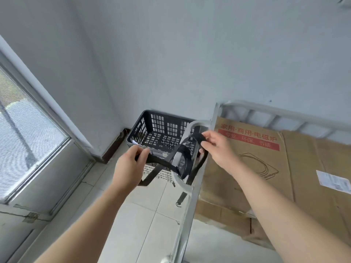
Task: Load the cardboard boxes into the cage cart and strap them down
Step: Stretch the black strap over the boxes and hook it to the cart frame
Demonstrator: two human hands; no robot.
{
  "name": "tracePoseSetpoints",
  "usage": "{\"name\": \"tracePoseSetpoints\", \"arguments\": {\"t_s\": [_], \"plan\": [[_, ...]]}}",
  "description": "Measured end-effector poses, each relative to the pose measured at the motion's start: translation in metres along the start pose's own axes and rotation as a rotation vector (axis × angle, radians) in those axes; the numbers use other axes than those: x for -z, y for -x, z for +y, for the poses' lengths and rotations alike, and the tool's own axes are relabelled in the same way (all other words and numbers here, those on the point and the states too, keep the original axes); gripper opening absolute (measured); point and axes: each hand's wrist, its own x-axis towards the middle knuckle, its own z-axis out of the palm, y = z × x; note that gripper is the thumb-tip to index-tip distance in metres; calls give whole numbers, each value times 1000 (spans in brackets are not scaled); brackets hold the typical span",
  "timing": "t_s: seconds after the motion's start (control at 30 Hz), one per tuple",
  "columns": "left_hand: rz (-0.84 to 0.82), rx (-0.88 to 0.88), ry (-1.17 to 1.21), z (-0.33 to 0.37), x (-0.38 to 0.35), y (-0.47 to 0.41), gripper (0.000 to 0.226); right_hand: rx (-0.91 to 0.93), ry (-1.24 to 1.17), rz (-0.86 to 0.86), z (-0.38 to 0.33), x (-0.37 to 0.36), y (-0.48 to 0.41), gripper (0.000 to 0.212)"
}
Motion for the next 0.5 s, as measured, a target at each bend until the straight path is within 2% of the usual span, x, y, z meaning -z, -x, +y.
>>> {"name": "tracePoseSetpoints", "arguments": {"t_s": [0.13, 0.37, 0.43, 0.5], "plan": [[100, -24, 45, 41, 22, 16, 38, 107, 22, 48, -30, 41, 17, 15], [227, -249, -205, 93, 14, 77, 44, 263, -97, 175, -69, 125, 68, 20], [266, -250, -323, 100, 12, 97, 39, 305, -156, 195, -79, 150, 86, 21], [269, -167, -394, 104, 11, 115, 36, 325, -218, 191, -87, 169, 101, 21]]}}
